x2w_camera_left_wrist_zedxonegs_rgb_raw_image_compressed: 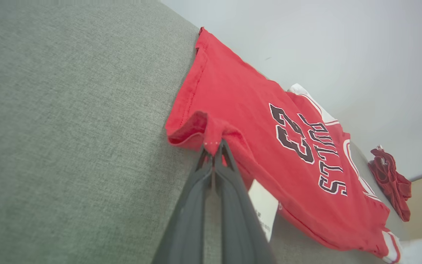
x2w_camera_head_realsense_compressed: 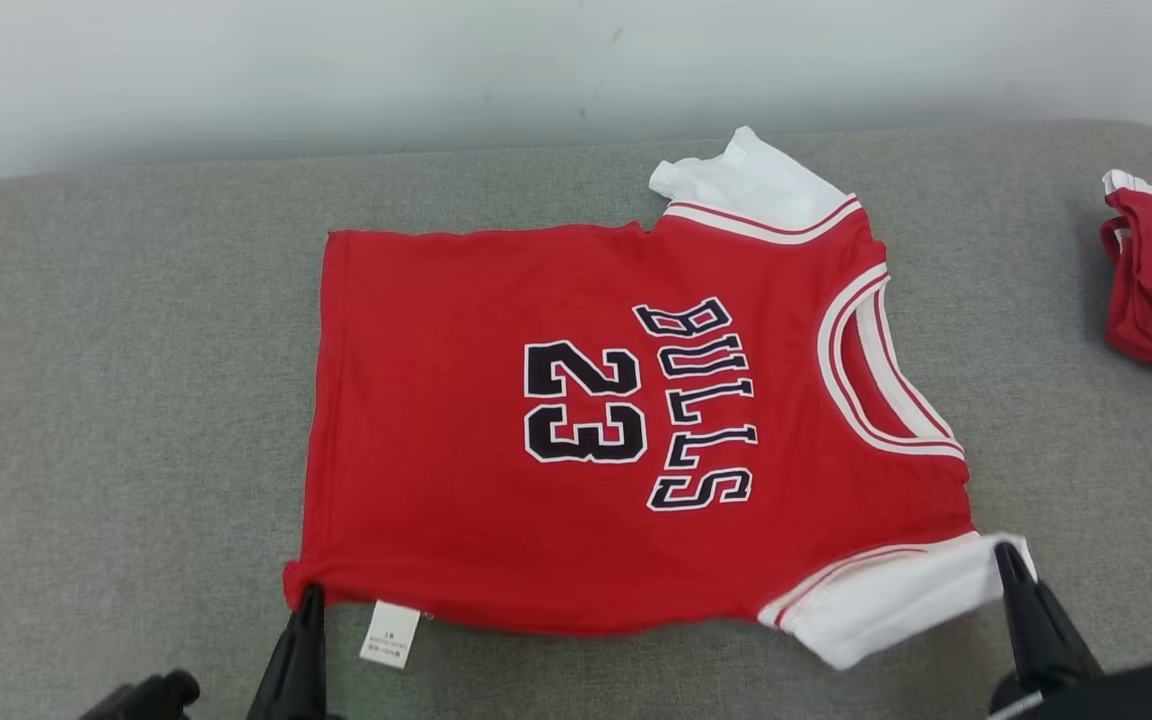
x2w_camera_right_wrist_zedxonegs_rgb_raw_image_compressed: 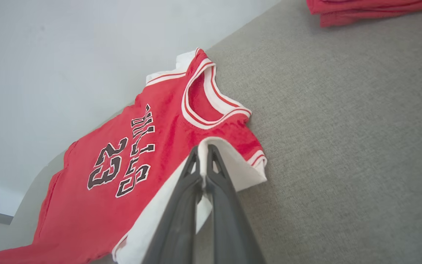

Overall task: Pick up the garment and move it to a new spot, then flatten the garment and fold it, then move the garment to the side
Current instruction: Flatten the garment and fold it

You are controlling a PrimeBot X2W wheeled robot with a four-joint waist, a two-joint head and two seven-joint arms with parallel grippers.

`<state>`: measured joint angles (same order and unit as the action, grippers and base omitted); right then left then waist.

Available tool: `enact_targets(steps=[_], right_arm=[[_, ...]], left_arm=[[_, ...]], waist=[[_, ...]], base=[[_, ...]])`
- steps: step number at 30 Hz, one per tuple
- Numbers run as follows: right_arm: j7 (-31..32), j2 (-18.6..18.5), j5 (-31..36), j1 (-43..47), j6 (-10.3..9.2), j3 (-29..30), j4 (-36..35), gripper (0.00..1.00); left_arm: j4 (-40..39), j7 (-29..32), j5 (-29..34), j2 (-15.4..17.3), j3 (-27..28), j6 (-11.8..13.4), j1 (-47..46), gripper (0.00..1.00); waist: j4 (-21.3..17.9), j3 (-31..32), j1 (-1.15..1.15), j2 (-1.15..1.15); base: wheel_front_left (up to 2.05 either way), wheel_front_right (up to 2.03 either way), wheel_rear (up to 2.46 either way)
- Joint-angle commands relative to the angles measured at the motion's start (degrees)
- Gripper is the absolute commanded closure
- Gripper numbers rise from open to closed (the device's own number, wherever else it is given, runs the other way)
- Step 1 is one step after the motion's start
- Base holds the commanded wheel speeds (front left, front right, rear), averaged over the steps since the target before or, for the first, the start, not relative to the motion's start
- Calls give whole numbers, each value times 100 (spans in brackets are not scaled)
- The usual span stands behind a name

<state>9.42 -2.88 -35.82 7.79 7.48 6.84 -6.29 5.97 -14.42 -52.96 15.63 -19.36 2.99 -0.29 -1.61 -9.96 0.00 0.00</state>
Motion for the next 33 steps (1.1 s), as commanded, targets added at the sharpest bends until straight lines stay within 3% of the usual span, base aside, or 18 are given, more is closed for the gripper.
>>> enact_targets(steps=[1, 13, 22, 23, 24, 25, 26, 27, 33], right_arm=[[30, -2, 48, -155, 1, 12, 50, 100], [410, -94, 375, -2251, 1, 92, 1662, 100], [26, -221, 647, -3598, 1, -29, 3199, 100], [-62, -251, 668, -3691, 1, -68, 3335, 76], [-143, -280, 678, -3773, 1, -142, 3433, 9], [-241, -327, 731, -3828, 1, -231, 3527, 0], [-350, -387, 766, -3849, 1, -327, 3596, 0], [-456, -437, 780, -3850, 1, -416, 3660, 0], [-1039, -903, 867, -3417, 1, -1070, 3752, 0]], left_arm=[[37, 24, 11, 18, 0, -26, -112, 100], [761, 332, 76, 7, -85, -167, -1240, 100], [1547, 397, 184, -82, -192, -365, -2055, 100], [1650, 397, 221, -87, -216, -369, -2122, 100], [1728, 368, 260, -88, -239, -390, -2179, 98], [1808, 336, 285, -99, -272, -404, -2225, 58], [1876, 311, 305, -110, -286, -415, -2249, 4], [1949, 269, 333, -117, -292, -426, -2258, 0], [2090, 45, 417, -105, -193, -476, -1940, 0]], waist=[[-2, 9, 0, 0], [-48, -129, 0, 0], [-6, -324, 0, 0], [-2, -328, 0, 0], [2, -326, 0, 0], [5, -320, 0, 0], [6, -309, 0, 0], [5, -289, 0, 0], [6, -59, 0, 0]], base=[[0, 0, 0], [0, 0, 0], [0, 0, 0], [0, 0, 0], [0, 0, 0], [0, 0, 0], [0, 0, 0], [0, 0, 0], [0, 0, 0]])
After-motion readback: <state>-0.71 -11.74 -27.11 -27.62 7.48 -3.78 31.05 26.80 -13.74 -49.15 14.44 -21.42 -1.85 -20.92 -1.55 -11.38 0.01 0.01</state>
